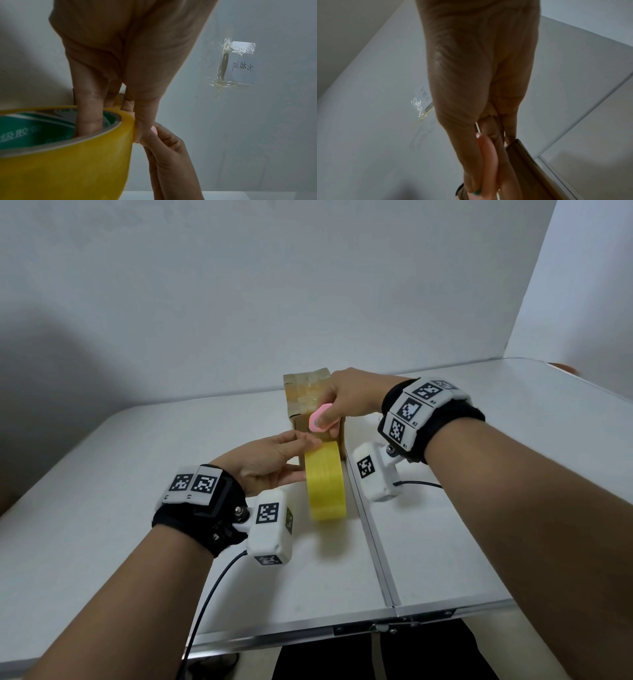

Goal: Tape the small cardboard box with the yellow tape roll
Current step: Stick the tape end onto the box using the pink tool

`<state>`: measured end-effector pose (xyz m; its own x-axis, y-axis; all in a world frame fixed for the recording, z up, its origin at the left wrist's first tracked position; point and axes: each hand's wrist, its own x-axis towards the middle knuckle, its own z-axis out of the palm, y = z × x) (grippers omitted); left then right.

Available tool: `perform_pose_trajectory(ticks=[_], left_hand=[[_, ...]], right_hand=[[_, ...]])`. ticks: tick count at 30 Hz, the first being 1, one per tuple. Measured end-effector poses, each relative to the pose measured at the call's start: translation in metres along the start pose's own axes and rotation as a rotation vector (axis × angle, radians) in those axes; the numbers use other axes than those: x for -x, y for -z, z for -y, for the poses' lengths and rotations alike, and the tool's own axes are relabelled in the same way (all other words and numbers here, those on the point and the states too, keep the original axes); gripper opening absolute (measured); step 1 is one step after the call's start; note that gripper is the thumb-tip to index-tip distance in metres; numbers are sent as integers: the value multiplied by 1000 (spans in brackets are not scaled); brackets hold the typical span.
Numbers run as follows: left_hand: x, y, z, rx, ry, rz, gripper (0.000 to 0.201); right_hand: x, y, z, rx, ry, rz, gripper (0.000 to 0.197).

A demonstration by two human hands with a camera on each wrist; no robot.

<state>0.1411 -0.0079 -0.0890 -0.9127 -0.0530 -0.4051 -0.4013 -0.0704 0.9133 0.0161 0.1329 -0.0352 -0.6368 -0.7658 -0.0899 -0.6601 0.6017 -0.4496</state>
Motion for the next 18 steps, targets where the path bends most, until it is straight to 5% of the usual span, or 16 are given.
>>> perform_pose_trajectory(ticks=[18], left_hand=[[2,-4,-2,33,-12,30,37]], right_hand=[[-3,-12,19,219,21,47,22]])
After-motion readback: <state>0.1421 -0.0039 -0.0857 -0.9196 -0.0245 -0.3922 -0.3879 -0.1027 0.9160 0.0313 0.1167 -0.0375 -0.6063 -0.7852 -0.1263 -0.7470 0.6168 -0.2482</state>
